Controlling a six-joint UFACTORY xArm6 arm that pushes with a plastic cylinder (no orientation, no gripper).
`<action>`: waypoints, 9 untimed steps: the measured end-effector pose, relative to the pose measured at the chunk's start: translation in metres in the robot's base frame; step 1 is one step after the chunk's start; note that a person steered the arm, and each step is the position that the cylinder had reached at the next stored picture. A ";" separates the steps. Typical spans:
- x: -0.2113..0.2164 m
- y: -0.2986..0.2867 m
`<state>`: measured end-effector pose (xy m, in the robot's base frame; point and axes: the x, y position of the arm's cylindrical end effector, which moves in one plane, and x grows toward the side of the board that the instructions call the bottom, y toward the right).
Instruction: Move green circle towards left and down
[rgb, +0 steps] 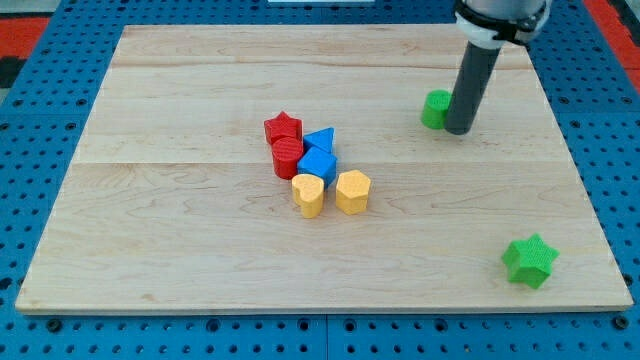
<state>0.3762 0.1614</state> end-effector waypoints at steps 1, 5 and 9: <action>-0.024 0.006; -0.047 -0.006; -0.034 -0.088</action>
<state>0.3426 0.0729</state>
